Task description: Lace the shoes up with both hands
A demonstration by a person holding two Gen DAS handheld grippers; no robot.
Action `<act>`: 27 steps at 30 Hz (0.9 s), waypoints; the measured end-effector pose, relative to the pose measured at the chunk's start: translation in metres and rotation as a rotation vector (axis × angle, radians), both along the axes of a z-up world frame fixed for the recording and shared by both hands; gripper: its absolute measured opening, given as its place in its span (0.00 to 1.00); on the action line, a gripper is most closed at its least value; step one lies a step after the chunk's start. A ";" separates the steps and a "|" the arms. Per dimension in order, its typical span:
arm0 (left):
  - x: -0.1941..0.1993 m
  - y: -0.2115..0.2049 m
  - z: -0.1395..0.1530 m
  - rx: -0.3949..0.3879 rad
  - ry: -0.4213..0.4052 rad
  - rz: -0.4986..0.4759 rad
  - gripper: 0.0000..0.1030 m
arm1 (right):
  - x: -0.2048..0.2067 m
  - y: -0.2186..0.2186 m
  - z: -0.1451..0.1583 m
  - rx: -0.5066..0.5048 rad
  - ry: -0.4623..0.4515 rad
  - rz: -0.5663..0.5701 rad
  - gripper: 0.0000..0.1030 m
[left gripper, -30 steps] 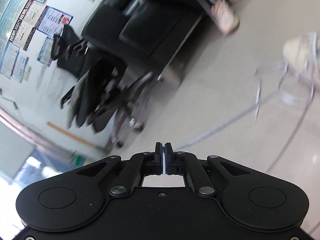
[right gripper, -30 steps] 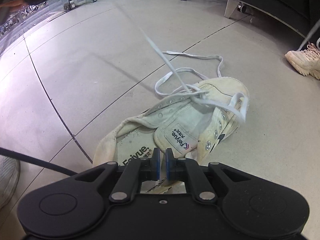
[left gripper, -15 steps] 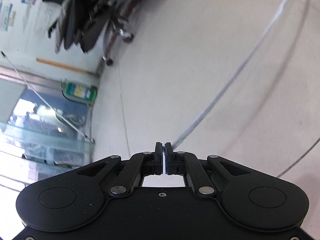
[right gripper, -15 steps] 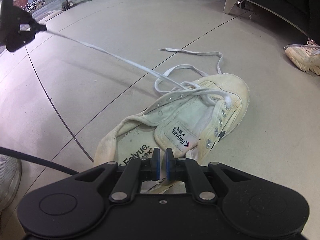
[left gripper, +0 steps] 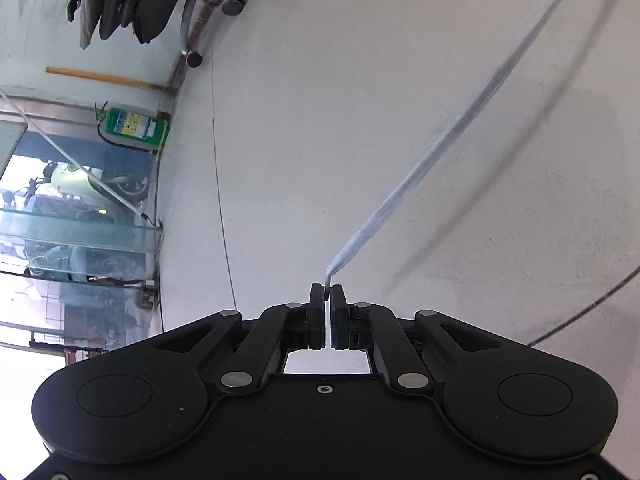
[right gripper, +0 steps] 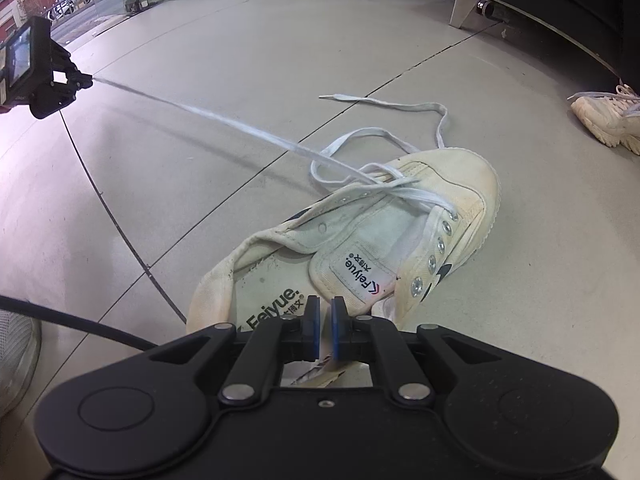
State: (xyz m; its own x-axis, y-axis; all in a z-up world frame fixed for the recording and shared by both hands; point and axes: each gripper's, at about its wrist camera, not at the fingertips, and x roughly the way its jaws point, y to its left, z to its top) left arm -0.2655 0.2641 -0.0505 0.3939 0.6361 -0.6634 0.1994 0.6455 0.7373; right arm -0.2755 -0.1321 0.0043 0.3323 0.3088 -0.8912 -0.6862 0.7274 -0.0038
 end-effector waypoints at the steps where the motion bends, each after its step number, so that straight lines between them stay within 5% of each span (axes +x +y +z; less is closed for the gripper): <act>1: 0.004 0.004 0.001 -0.029 -0.003 0.042 0.03 | 0.000 0.000 0.000 0.002 0.001 -0.001 0.04; 3: 0.016 0.031 0.013 -0.227 -0.034 0.273 0.04 | 0.000 -0.001 -0.001 0.005 0.004 0.002 0.05; 6: 0.023 0.064 0.039 -0.421 -0.138 0.512 0.04 | 0.002 -0.001 -0.001 0.009 0.010 0.002 0.05; 7: 0.025 0.065 0.046 -0.449 -0.166 0.520 0.04 | 0.003 -0.001 0.000 0.012 0.018 0.002 0.05; 11: 0.065 0.017 0.086 -0.673 -0.258 0.337 0.11 | 0.011 -0.004 0.000 0.035 0.060 -0.012 0.07; 14: 0.123 -0.068 0.091 -0.883 -0.224 0.045 0.22 | 0.015 -0.006 0.000 0.054 0.081 -0.019 0.07; 18: 0.159 -0.159 0.063 -0.875 -0.118 -0.330 0.23 | 0.015 -0.009 -0.001 0.070 0.089 -0.022 0.07; 21: 0.179 -0.190 0.040 -0.828 -0.053 -0.438 0.23 | 0.016 -0.011 -0.001 0.081 0.096 -0.022 0.07; 27: 0.229 -0.192 0.014 -0.791 0.053 -0.480 0.24 | 0.019 -0.011 -0.002 0.089 0.113 -0.005 0.07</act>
